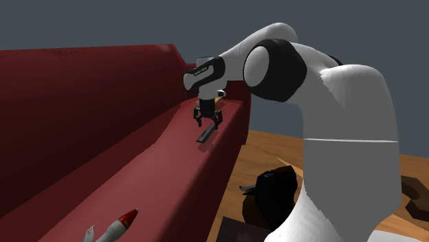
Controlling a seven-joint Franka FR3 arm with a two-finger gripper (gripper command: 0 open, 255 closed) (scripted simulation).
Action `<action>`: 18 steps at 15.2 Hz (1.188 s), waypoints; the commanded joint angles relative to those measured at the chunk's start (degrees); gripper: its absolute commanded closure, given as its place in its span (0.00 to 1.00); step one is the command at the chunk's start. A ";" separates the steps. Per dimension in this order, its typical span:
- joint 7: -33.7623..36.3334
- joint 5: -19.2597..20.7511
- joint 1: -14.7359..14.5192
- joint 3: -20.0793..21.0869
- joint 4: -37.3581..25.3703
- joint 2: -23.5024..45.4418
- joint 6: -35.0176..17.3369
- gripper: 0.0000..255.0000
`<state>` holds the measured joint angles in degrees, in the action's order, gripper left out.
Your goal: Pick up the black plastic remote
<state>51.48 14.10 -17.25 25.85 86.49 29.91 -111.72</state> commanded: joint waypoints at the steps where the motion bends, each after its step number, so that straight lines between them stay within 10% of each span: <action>1: 0.15 0.25 0.02 -0.14 0.85 0.43 -1.28 0.00; 3: 0.21 0.33 0.01 -0.19 1.08 0.58 -1.64 0.00; 4: 0.24 0.33 -0.03 -0.18 1.04 0.60 -1.61 1.00; 18: -0.25 -0.32 0.04 0.18 -1.06 -0.60 1.56 1.00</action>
<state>51.26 13.87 -17.11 25.96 86.15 29.43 -111.00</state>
